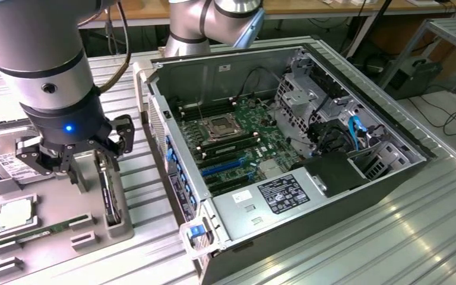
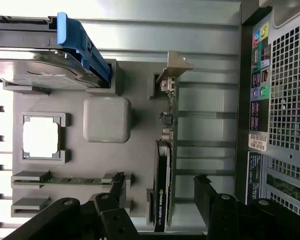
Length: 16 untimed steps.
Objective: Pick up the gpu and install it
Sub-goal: 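Pick up the gpu and move the gpu toward the slot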
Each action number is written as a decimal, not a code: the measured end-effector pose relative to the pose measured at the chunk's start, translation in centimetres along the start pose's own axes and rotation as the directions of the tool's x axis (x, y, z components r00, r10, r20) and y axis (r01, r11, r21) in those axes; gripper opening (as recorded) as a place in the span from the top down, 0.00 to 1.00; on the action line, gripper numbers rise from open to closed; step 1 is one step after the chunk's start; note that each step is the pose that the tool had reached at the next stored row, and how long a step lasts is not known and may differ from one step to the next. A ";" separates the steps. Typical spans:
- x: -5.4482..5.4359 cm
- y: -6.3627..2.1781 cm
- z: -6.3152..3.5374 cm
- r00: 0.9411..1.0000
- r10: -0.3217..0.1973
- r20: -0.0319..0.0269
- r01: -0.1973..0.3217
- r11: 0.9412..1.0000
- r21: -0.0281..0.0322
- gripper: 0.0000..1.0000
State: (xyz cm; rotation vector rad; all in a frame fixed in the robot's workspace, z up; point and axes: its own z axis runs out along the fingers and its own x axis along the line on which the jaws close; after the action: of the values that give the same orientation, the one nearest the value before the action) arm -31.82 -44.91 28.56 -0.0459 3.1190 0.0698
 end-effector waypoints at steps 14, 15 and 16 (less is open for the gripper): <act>0.0 0.61 2.57 1.000 0.001 0.000 -0.001 1.000 0.001 0.34; 0.0 0.60 2.76 1.000 0.001 0.000 -0.001 1.000 0.001 0.34; 0.0 0.59 2.93 1.000 0.001 0.000 -0.001 1.000 0.001 0.34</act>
State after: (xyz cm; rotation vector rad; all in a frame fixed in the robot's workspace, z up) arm -31.82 -44.18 25.66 -0.0450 3.1192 0.0690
